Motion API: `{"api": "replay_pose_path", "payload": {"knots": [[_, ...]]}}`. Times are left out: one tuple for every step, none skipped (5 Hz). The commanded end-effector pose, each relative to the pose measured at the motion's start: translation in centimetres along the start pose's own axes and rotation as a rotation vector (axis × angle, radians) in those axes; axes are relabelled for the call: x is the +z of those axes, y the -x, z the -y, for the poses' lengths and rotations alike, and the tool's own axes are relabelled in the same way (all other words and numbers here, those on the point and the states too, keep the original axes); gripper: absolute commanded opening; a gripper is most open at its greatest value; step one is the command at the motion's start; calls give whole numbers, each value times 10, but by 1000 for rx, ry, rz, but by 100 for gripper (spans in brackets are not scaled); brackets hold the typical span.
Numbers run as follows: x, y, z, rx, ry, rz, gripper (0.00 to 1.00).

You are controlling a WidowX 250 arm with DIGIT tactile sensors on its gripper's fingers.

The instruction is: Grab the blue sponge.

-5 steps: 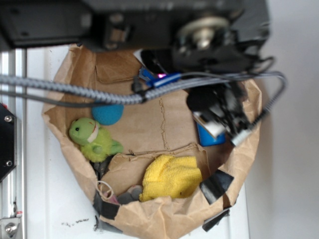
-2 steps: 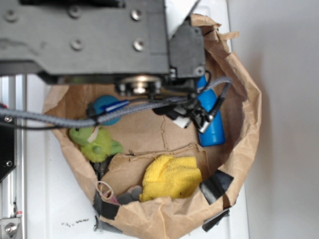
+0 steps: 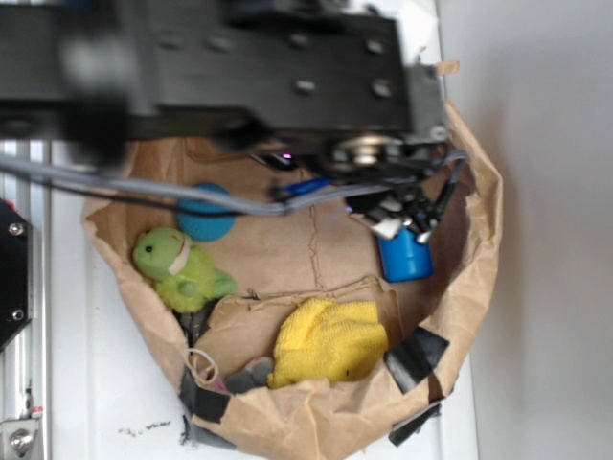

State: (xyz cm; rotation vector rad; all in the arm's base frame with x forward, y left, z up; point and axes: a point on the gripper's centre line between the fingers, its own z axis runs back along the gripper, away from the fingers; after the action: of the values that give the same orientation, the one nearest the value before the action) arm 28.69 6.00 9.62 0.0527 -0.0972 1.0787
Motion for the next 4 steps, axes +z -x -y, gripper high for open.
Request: {"api": "replay_pose_path", "payload": {"knots": [[8, -15, -16, 44, 33, 54, 100], [13, -16, -24, 27, 40, 34, 100], [18, -14, -32, 14, 50, 35, 100], [9, -16, -42, -6, 48, 56, 100]]}}
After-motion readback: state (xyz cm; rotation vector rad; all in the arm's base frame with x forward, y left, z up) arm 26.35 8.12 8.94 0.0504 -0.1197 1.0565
